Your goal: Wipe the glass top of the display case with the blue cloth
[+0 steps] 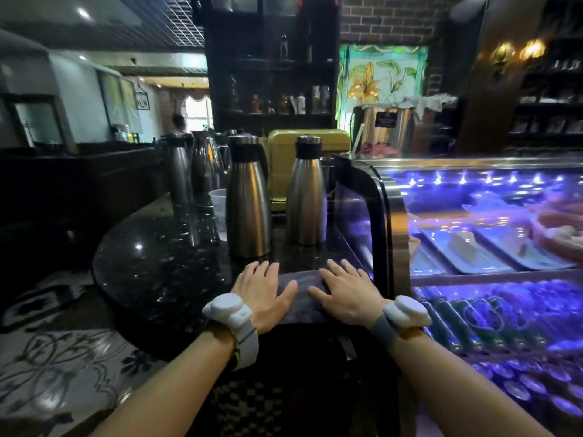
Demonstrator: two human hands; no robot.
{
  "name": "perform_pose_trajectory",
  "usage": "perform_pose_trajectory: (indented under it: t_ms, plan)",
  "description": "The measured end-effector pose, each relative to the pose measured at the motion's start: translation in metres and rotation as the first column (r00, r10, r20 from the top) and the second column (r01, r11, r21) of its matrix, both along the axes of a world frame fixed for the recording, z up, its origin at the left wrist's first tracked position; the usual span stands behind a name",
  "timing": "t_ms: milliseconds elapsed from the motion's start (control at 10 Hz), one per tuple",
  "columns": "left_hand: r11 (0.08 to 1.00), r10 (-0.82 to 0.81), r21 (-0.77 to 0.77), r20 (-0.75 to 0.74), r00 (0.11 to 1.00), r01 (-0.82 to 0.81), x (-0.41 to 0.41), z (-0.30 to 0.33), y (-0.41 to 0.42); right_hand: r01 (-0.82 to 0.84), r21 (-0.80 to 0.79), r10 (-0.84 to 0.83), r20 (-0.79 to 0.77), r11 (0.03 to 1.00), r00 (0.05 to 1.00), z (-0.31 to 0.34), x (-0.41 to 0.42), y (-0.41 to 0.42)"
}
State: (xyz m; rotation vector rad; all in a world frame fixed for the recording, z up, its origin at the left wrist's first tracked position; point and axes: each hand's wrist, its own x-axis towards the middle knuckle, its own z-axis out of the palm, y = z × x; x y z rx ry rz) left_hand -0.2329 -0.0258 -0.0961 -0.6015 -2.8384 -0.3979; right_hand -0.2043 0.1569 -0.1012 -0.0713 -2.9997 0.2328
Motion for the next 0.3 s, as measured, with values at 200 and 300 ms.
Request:
perform_pose_trajectory:
  t_ms: [200,300]
  plan:
    - [0.837,-0.252,0.519,0.086,0.964,0.173,0.098,0.033,-0.064,-0.130,-0.411,-0.043,-0.386,0.902,0.922,0.038,0.082,-0.026]
    - [0.670,-0.395,0.732,0.207,0.895,0.127,0.156,0.045,-0.091,-0.268,-0.614,-0.028,-0.428,0.743,0.903,0.051,0.140,-0.047]
